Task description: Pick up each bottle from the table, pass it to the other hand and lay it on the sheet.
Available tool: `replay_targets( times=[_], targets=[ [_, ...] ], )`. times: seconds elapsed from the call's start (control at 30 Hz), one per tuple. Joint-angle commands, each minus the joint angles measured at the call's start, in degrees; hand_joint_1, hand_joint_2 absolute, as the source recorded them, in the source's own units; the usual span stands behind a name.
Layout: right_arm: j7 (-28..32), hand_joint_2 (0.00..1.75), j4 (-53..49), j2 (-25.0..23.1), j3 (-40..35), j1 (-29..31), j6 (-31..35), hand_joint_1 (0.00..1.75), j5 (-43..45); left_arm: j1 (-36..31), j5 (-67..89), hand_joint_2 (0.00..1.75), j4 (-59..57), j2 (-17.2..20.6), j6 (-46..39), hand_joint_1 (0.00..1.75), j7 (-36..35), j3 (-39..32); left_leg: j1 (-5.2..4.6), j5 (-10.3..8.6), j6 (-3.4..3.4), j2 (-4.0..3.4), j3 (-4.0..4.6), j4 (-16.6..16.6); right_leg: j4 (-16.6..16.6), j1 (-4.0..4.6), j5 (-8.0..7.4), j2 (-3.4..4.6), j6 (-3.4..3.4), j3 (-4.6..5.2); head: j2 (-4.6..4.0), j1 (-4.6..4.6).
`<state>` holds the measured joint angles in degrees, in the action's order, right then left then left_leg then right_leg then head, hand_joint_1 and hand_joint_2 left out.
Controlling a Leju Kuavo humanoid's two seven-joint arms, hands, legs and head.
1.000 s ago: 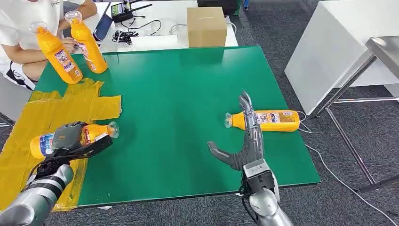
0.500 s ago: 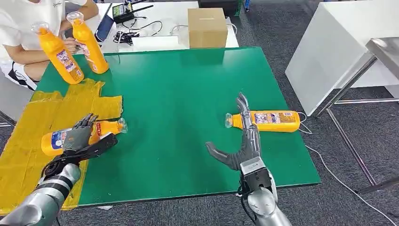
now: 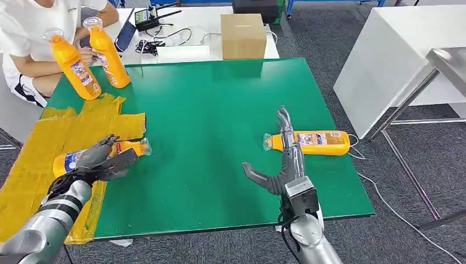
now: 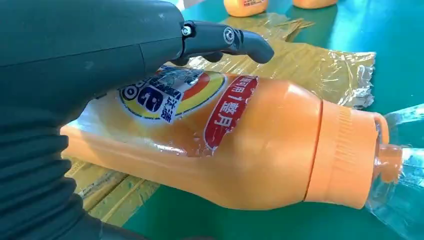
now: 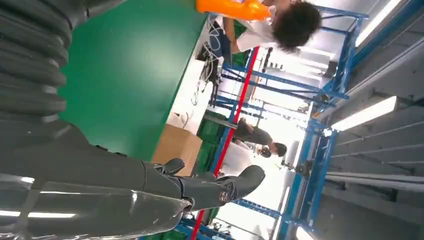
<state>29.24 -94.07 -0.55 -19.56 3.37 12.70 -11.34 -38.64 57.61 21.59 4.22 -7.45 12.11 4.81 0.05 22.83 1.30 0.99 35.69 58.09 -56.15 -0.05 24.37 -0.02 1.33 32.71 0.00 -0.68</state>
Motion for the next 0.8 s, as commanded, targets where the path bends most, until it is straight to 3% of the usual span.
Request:
replay_targets(
  times=[0.03, 0.27, 0.47, 0.57, 0.63, 0.67, 0.8],
  targets=[
    [0.03, 1.75, 4.09, -0.44, 1.41, 2.13, -0.39, 0.00, 0.11, 2.72, 0.00, 0.00, -5.51, -1.14, 1.70, 0.00, -0.55, 1.31, -0.04, 0.01, -0.04, -0.19, -0.20, -0.12, 0.09, -0.04, -0.03, 0.14, 0.01, -0.13, 0.00, 0.00],
    [0.08, 1.75, 3.83, -0.71, 1.76, 1.79, -0.34, 0.00, 0.17, 2.96, -0.80, 0.00, -5.05, -1.32, 1.70, 0.00, -0.26, 0.70, -0.05, 0.01, -0.05, -0.25, -0.24, -0.15, 0.11, -0.05, -0.04, 0.18, 0.02, -0.16, 0.00, 0.00],
    [0.13, 1.75, 3.90, -0.92, 2.51, 1.14, -0.37, 0.00, 0.08, 2.78, -4.99, 0.00, -2.80, -2.41, -0.36, 0.00, 4.60, -1.67, -0.03, 0.00, -0.06, -0.24, -0.23, -0.17, 0.15, -0.03, -0.06, 0.16, 0.02, -0.16, 0.00, 0.00],
    [-0.15, 1.75, 3.52, -1.10, 3.27, 0.65, -0.37, 0.00, -0.45, 1.46, -1.77, 0.00, -0.23, -3.48, -5.09, 0.00, 4.81, 2.88, -0.01, -0.03, -0.06, -0.11, -0.17, -0.15, 0.16, -0.01, -0.06, 0.03, 0.02, -0.14, 0.00, 0.00],
    [-0.25, 1.75, 3.13, -1.16, 3.85, 0.22, -0.27, 0.00, -0.72, 1.22, -3.88, 0.00, 2.62, -4.77, -3.20, 0.00, 7.16, 3.38, 0.01, -0.03, -0.04, -0.05, -0.10, -0.10, 0.13, 0.01, -0.05, -0.03, 0.03, -0.08, 0.00, 0.00],
    [-0.54, 1.75, 2.74, -1.14, 4.15, -0.13, -0.10, 0.00, -1.51, 2.23, -7.03, 0.00, 7.57, -5.73, -0.16, 0.00, 14.50, 4.96, 0.01, -0.04, -0.02, 0.09, -0.03, -0.05, 0.08, 0.01, -0.01, -0.15, 0.03, -0.04, 0.00, 0.02],
    [-0.99, 1.75, 0.71, -0.21, 4.89, -0.93, -1.14, 0.00, -2.17, 7.97, -15.16, 0.00, 25.67, -5.09, 3.86, 0.00, 8.02, 13.34, 0.01, -0.04, 0.01, 0.18, 0.10, 0.00, 0.05, -0.01, 0.02, -0.20, 0.04, 0.14, 0.00, 0.02]
  ],
)
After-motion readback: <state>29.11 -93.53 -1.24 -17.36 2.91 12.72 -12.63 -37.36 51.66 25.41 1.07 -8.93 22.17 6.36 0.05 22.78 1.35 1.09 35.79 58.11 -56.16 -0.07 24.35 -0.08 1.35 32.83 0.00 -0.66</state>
